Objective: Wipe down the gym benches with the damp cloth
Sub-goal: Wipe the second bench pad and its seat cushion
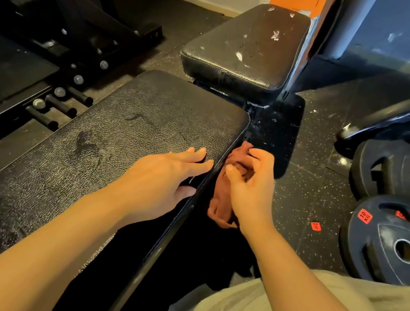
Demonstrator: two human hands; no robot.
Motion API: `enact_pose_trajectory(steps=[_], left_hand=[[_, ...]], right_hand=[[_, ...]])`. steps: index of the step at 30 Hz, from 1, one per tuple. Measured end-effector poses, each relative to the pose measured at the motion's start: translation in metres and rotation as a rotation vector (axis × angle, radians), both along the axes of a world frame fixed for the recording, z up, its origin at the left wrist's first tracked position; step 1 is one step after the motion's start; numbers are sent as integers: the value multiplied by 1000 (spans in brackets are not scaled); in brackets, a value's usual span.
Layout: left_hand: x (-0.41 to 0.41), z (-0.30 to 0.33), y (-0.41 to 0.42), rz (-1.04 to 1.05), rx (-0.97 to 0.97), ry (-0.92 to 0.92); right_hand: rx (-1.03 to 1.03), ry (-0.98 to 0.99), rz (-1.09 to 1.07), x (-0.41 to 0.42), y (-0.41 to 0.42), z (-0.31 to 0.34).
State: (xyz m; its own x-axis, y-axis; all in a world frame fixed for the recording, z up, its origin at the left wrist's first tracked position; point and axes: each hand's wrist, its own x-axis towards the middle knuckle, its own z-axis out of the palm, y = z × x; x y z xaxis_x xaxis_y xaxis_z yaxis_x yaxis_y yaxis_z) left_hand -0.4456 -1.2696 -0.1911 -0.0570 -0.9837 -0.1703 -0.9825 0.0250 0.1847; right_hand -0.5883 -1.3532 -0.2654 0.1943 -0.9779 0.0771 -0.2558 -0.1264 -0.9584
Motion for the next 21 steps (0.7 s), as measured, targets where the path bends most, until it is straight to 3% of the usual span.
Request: enact_pose_trajectory(steps=[9,16,21], left_hand=[[-1,-1,0,1,-9,-10],[-2,0,0,12,0,-9],[-3,1,1,18,5,-14]], right_hand=[[27,-76,35,-8,26,5],[-23,-10,-31,-2,-8,0],[-130,-6,1,-7,11,3]])
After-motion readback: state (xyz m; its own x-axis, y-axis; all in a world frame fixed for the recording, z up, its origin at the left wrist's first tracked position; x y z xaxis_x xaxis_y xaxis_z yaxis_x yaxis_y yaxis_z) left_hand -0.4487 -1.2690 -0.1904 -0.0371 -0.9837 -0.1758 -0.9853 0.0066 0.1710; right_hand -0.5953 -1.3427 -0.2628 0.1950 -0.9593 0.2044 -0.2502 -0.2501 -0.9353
